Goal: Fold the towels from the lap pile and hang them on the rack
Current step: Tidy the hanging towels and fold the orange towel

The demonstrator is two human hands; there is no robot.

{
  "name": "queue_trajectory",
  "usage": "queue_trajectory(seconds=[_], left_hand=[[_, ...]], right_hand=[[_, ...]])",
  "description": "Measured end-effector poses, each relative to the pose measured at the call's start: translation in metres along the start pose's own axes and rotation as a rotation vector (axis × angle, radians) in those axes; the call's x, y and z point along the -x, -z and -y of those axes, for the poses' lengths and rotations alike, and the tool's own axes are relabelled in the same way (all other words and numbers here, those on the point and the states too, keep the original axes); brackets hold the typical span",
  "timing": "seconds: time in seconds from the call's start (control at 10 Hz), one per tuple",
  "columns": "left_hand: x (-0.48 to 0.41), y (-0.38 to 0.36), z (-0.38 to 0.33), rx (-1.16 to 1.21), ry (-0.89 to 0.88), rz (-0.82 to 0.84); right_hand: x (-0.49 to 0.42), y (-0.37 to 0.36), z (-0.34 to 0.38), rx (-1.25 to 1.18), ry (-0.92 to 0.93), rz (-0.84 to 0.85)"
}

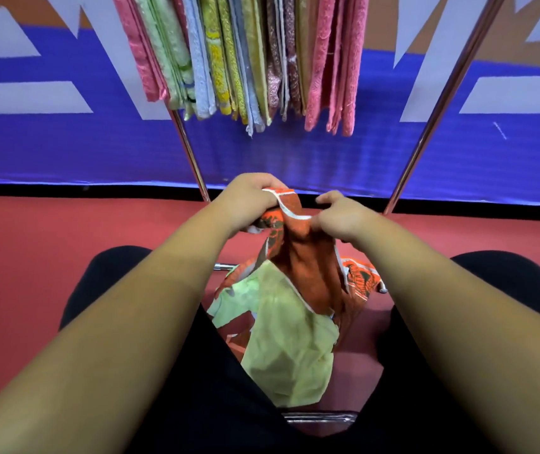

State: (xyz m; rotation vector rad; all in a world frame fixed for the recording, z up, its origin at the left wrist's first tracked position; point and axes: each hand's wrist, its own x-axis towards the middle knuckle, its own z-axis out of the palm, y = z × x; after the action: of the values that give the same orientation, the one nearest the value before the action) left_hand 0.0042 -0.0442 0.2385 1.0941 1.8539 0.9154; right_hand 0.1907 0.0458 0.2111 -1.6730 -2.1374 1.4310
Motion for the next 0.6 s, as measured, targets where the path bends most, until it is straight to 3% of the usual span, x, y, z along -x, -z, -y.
queue_trajectory(seconds=[0.1, 0.2, 0.4, 0.5, 0.6], left_hand=[[-0.002, -0.004, 0.004, -0.075, 0.010, 0.005], [-0.009, -0.004, 0.005, -0.165, 0.032, 0.000], [-0.025, 0.013, 0.007, -0.430, 0.097, 0.124], [-0.034, 0.025, 0.013, -0.541, 0.137, 0.095], [-0.042, 0.033, 0.019, -0.356, 0.152, -0.015]], right_hand=[[-0.001, -0.013, 0.005, 0.100, 0.138, 0.219], [-0.011, -0.028, 0.006, 0.052, 0.212, 0.347], [-0.021, -0.019, 0.012, 0.223, 0.194, -0.038], [-0.031, -0.010, 0.009, 0.103, 0.106, -0.141], [-0.024, 0.000, 0.012, -0.017, 0.003, -0.211]])
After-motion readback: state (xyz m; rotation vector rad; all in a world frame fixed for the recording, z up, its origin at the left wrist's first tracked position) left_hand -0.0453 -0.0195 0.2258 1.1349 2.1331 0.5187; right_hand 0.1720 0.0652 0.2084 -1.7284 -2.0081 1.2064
